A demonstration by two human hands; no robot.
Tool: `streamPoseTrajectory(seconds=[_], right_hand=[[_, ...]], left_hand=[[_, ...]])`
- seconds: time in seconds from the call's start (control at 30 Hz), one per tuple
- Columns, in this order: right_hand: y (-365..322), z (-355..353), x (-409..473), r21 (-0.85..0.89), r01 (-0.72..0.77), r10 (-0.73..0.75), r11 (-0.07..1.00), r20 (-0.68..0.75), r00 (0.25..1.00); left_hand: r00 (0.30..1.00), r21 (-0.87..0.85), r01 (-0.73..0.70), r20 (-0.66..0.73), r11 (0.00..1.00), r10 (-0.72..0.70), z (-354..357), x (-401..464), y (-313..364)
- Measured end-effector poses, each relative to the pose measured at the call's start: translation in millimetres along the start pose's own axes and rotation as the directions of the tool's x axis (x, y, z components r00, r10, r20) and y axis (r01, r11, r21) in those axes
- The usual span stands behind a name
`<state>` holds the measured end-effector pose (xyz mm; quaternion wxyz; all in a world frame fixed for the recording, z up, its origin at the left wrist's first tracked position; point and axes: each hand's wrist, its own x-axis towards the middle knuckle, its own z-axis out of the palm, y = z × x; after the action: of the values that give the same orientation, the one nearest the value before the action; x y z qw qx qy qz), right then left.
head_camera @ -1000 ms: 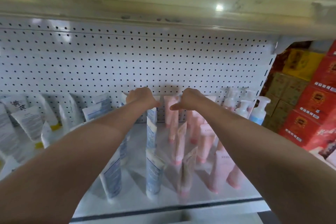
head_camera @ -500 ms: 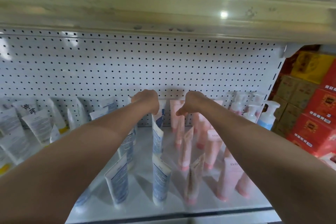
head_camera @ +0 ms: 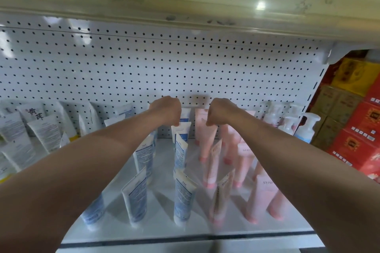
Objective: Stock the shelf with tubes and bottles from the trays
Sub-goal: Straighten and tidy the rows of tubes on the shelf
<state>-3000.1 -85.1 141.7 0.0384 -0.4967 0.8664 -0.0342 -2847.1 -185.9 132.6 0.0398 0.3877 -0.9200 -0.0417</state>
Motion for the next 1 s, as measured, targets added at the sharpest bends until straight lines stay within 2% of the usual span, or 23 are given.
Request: streamPoseTrajectory(seconds=[0.2,0.53,1.0], right_hand=[[4.8,-1.2,-2.4,-0.018,0.065,-0.065,0.998,-0.001,0.998],[8.6,0.4,-3.7,0.047,0.125,-0.123,0.991,-0.03,0.992],[9.7,0.4,-7.7,0.049,0.14,-0.137,0.989,-0.06,0.989]], left_hand=[[1.0,-0.007,-0.012,-0.021,1.0,0.012,0.5,-1.6,-0.6],[1.0,-0.007,-0.02,-0.017,1.0,0.02,-0.6,-4.7,-4.2],[0.999,-0.085,-0.006,-0.046,0.996,0.002,3.4,-6.9,-6.5]])
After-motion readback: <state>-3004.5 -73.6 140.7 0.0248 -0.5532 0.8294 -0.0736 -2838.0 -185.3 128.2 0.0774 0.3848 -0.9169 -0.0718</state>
